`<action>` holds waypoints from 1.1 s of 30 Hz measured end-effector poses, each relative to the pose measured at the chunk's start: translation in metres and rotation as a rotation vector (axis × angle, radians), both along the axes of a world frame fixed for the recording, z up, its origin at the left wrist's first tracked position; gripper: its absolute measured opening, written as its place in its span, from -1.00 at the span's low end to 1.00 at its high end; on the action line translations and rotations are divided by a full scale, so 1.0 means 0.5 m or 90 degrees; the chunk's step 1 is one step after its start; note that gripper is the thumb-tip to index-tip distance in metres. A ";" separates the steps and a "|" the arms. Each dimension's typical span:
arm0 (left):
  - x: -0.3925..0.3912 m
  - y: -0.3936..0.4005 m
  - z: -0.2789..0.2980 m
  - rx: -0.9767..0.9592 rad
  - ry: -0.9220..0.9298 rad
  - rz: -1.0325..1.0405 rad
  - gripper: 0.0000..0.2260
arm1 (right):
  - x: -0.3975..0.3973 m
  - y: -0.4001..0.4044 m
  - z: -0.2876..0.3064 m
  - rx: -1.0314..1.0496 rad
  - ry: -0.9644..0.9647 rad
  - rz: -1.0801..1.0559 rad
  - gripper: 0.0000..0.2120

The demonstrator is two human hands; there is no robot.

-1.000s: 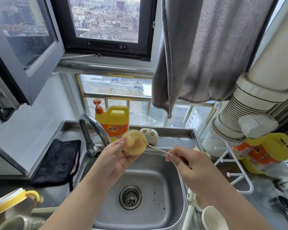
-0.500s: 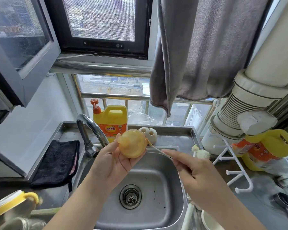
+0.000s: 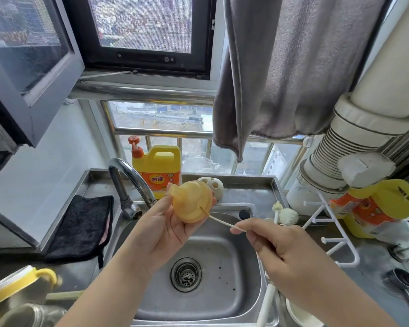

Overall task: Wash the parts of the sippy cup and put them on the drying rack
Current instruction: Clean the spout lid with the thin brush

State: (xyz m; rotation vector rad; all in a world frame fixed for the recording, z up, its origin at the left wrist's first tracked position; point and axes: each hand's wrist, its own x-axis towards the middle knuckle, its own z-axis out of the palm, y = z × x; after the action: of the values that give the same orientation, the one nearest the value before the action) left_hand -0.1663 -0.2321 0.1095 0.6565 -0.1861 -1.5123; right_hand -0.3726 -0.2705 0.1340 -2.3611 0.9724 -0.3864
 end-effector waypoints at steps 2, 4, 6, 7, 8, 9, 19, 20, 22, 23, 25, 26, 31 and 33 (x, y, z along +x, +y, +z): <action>-0.004 0.004 0.001 0.002 -0.016 -0.022 -0.61 | 0.005 0.006 0.005 0.006 0.007 0.009 -0.80; -0.008 0.006 0.000 0.009 -0.023 -0.036 -0.59 | 0.009 0.010 0.009 0.014 0.011 0.008 -0.83; -0.010 0.006 0.001 0.013 -0.006 -0.024 -0.58 | 0.012 0.012 0.013 0.005 0.009 0.001 -0.80; -0.007 0.006 0.002 0.011 0.015 -0.011 -0.57 | 0.012 0.012 0.016 -0.003 0.001 -0.005 -0.80; -0.005 0.005 0.004 0.008 0.036 0.001 -0.56 | 0.012 0.012 0.019 -0.009 -0.010 -0.011 -0.81; -0.002 0.006 0.005 0.004 0.051 0.009 -0.55 | 0.011 0.013 0.023 -0.014 -0.024 -0.015 -0.81; 0.003 0.013 0.016 -0.002 0.006 -0.028 -0.56 | 0.017 0.018 0.047 -0.012 -0.008 -0.034 -0.84; 0.004 0.013 0.017 -0.003 -0.007 -0.031 -0.55 | 0.019 0.019 0.048 -0.013 0.006 -0.036 -0.84; 0.005 0.015 0.020 -0.006 -0.015 -0.031 -0.53 | 0.023 0.019 0.048 -0.028 0.025 -0.057 -0.85; 0.006 0.015 0.022 -0.006 -0.014 -0.026 -0.52 | 0.024 0.019 0.046 -0.038 0.024 -0.074 -0.84; 0.008 0.017 0.023 -0.003 -0.016 -0.013 -0.53 | 0.024 0.019 0.042 -0.055 0.017 -0.107 -0.84; 0.009 0.019 0.024 -0.002 -0.016 -0.007 -0.52 | 0.024 0.019 0.041 -0.061 0.017 -0.118 -0.85; 0.012 0.021 0.019 -0.007 -0.021 -0.006 -0.54 | 0.025 0.023 0.036 -0.099 0.053 -0.143 -0.81; 0.015 0.019 0.014 0.000 -0.022 -0.003 -0.54 | 0.029 0.025 0.035 -0.109 0.069 -0.158 -0.79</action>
State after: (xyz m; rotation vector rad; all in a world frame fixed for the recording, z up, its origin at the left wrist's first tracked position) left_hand -0.1587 -0.2227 0.1164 0.6837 -0.2142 -1.5056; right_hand -0.3580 -0.2579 0.1517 -2.4402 1.3389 -0.4563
